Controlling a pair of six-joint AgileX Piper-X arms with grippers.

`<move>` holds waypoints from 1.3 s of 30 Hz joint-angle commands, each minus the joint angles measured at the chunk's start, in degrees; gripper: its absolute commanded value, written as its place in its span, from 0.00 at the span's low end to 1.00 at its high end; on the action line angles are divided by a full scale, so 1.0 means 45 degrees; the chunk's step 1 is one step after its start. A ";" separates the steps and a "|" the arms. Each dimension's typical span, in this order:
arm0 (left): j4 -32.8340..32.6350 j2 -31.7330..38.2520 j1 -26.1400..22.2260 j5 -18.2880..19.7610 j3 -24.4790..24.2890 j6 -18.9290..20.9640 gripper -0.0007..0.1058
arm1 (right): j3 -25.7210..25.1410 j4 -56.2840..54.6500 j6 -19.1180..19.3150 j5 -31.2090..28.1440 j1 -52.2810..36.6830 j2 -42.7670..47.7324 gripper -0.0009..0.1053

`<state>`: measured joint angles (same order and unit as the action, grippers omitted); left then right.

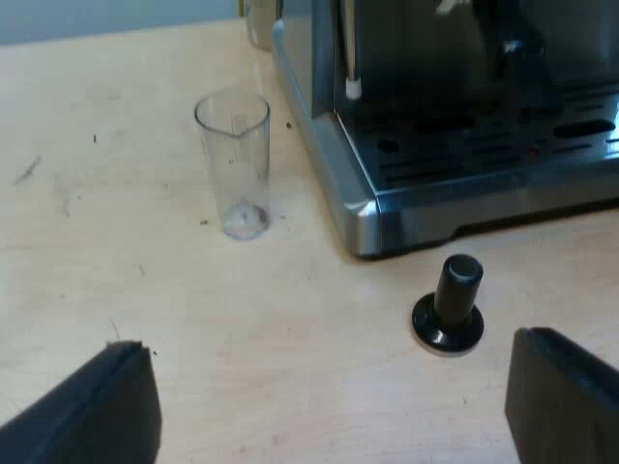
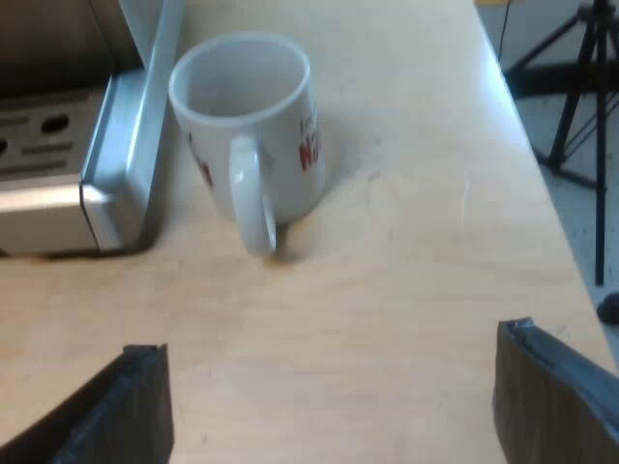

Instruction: Remove mug from coffee machine

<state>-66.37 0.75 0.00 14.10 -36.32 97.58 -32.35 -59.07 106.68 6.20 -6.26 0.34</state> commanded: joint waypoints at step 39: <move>0.1103 0.0500 0.0016 -0.0143 0.1167 -0.0644 0.75 | 0.0508 0.0042 0.0062 0.0009 -0.0026 0.0594 0.67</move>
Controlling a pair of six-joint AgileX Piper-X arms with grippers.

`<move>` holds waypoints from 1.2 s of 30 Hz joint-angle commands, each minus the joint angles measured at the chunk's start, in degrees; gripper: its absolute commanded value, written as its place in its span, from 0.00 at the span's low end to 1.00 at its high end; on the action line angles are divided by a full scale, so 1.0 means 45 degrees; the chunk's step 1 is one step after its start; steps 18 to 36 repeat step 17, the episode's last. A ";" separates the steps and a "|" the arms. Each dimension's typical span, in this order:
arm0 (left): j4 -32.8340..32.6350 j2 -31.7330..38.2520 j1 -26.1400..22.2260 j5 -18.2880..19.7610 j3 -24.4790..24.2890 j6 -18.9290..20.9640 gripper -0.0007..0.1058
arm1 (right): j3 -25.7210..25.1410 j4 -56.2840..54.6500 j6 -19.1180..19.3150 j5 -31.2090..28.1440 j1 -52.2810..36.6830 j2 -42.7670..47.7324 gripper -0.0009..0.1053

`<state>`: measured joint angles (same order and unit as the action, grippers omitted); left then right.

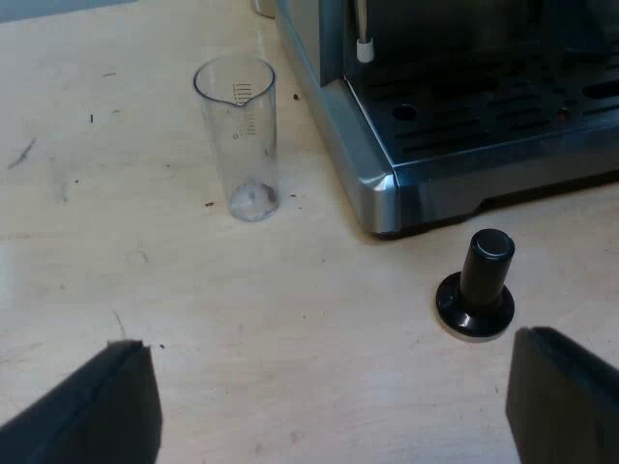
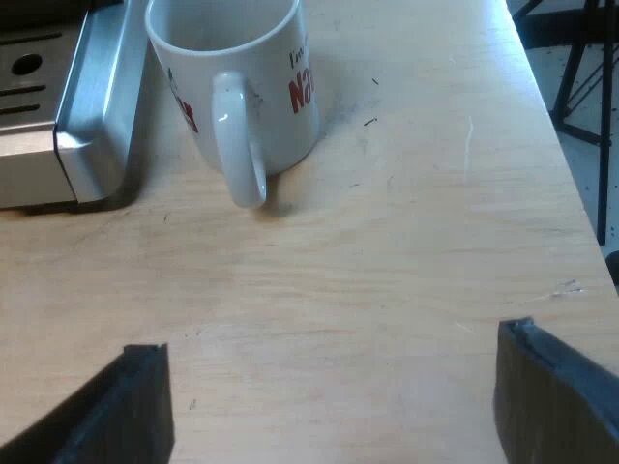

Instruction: Remove mug from coffee machine

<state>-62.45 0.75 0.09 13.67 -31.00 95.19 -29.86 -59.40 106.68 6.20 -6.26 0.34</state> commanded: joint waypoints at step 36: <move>0.0232 0.0528 0.1018 -0.0032 -0.0017 -0.0113 0.75 | -0.0046 0.0115 0.0062 0.0009 -0.0026 0.0594 0.67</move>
